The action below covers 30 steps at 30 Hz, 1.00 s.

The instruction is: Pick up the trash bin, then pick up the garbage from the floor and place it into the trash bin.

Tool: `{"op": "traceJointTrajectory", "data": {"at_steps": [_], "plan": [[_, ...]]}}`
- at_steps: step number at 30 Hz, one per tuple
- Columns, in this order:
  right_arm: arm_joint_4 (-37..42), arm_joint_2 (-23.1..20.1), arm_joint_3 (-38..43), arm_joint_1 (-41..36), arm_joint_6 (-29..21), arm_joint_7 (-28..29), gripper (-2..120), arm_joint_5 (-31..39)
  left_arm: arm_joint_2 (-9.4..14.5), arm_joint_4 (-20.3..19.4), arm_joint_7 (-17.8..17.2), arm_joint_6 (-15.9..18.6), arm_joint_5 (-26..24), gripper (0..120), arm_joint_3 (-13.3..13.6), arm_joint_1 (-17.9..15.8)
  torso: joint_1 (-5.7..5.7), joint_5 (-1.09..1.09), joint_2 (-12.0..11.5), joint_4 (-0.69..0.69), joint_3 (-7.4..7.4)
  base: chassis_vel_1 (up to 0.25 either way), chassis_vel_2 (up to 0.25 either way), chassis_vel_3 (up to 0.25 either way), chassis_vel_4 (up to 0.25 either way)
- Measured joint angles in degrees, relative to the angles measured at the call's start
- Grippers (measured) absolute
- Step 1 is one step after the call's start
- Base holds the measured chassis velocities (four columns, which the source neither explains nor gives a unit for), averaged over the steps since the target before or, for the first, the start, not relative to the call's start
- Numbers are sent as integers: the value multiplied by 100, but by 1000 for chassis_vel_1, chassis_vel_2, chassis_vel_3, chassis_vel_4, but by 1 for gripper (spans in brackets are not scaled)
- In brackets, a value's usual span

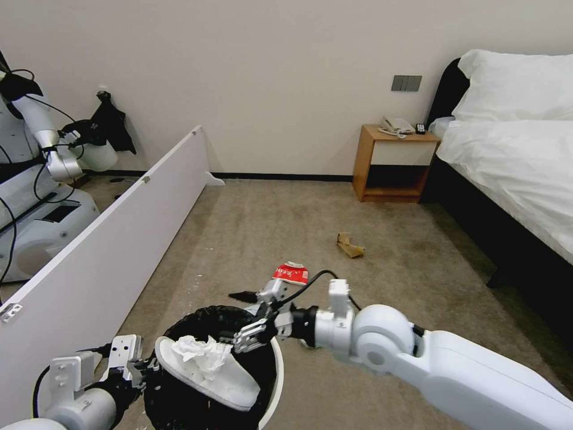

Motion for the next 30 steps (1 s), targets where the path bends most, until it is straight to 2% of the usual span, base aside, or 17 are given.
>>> {"op": "traceJointTrajectory", "data": {"at_steps": [4, 6, 7, 8, 10, 11, 12, 14, 15, 17, 18, 20, 27, 29, 30], "plan": [[57, -159, 641, -408, 54, 256, 100, -110, -23, 5, -3, 0, 18, 2, -11, -2, 0, 0, 0, 0, 0, 0, 0, 0, 0], [147, -358, 1402, -972, 84, 539, 100, -258, -63, 24, -3, 0, 53, 2, -14, 8, 0, 0, 0, 2, 0, 0, 0, 0, 0], [242, -508, 1989, -1529, 104, 687, 100, -352, -112, 32, -4, 0, 79, 2, -19, 20, 0, -1, 0, 1, 0, 0, 0, 0, 0], [242, -508, 1989, -1529, 104, 687, 100, -352, -112, 32, -4, 0, 79, 2, -19, 20, 0, -1, 0, 1, 0, 0, 0, 0, 0], [356, -684, 2676, -2220, 115, 843, 100, -449, -170, 40, 0, 0, 112, 2, -24, 30, 0, 3, 0, -3, 0, 0, 0, 0, 0], [455, -827, 3290, -2798, 141, 967, 100, -566, -224, 46, 9, 0, 143, 2, -32, 36, 0, 0, 0, -2, 0, 0, 0, 0, 0], [455, -827, 3290, -2798, 141, 967, 100, -566, -224, 46, 9, 0, 143, 2, -32, 36, 0, 0, 0, -2, 0, 0, 0, 0, 0], [585, -917, 4068, -3582, 232, 1188, 100, -786, -300, 67, 33, 0, 199, 2, -59, 44, 0, 0, 0, -3, -1, 0, 0, 0, 0], [585, -917, 4068, -3582, 232, 1188, 100, -786, -300, 67, 33, 0, 199, 2, -59, 44, 0, 0, 0, -3, -1, 0, 0, 0, 0], [659, -795, 4551, -4165, 424, 1481, 100, -956, -374, 108, 62, 0, 297, 2, -87, 54, 0, -1, 0, 1, -1, 0, 0, 0, 0], [659, -795, 4551, -4165, 424, 1481, 100, -956, -374, 108, 62, 0, 297, 2, -87, 54, 0, -1, 0, 1, -1, 0, 0, 0, 0], [673, -463, 4973, -4695, 557, 1757, 100, -1250, -462, 135, 88, 1, 385, 2, -110, 58, 0, 0, 0, 2, -1, 0, 0, 0, 0], [593, -113, 5565, -5568, 615, 1826, 100, -2063, -596, 237, 174, 1, 578, 2, -154, 116, 0, -1, 0, 0, -1, 0, 0, 0, 0], [534, 228, 5861, -5955, 821, 1719, 100, -2444, -716, 289, 223, 2, 691, 2, -162, 146, 0, -2, 0, 1, -1, 0, 0, 0, 0], [534, 228, 5861, -5955, 821, 1719, 100, -2444, -716, 289, 223, 2, 691, 2, -162, 146, 0, -2, 0, 1, -1, 0, 0, 0, 0]]}}
